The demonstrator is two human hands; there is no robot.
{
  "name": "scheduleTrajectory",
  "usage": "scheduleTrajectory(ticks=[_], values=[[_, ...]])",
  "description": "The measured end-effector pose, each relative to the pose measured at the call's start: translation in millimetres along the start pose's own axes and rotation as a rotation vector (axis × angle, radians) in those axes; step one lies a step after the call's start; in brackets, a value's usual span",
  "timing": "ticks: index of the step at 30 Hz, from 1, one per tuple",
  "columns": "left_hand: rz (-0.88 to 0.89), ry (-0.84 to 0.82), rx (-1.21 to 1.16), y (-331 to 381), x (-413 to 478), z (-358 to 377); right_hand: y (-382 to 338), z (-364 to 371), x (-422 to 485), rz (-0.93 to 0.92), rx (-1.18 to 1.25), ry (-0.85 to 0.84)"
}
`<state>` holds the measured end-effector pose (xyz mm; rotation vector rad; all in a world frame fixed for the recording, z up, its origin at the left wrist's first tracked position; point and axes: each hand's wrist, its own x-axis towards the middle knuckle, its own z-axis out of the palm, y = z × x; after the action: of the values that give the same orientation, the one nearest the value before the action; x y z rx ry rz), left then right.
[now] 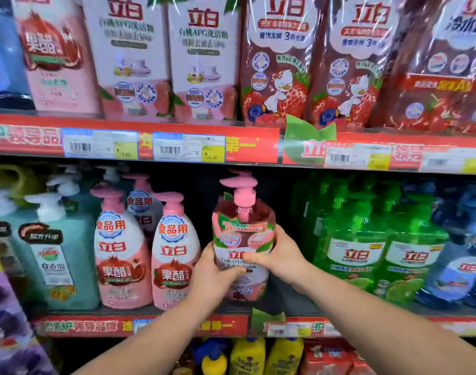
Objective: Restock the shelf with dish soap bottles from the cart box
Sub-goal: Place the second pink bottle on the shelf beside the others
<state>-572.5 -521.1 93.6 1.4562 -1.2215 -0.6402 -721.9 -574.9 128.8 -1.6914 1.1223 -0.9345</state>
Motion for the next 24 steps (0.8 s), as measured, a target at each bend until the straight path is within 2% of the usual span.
scheduleTrajectory(ticks=[9,12,15,17,19,21,24], values=[[-0.038,-0.044,0.039,-23,17,15,31,3,21,0.084,0.052,-0.001],[0.030,-0.012,0.059,-8,16,14,30,3,26,0.093,0.030,-0.055],[0.178,0.026,0.082,15,7,3,32,3,25,0.110,0.034,-0.087],[0.365,0.122,0.212,32,3,-12,32,1,26,0.119,0.029,-0.105],[0.558,0.254,0.475,42,7,-30,32,0,27,0.123,0.016,-0.120],[0.575,0.385,0.756,46,15,-44,32,0,27,0.128,0.011,-0.154],[0.509,0.361,1.012,42,24,-54,32,2,27,0.128,0.011,-0.177]])
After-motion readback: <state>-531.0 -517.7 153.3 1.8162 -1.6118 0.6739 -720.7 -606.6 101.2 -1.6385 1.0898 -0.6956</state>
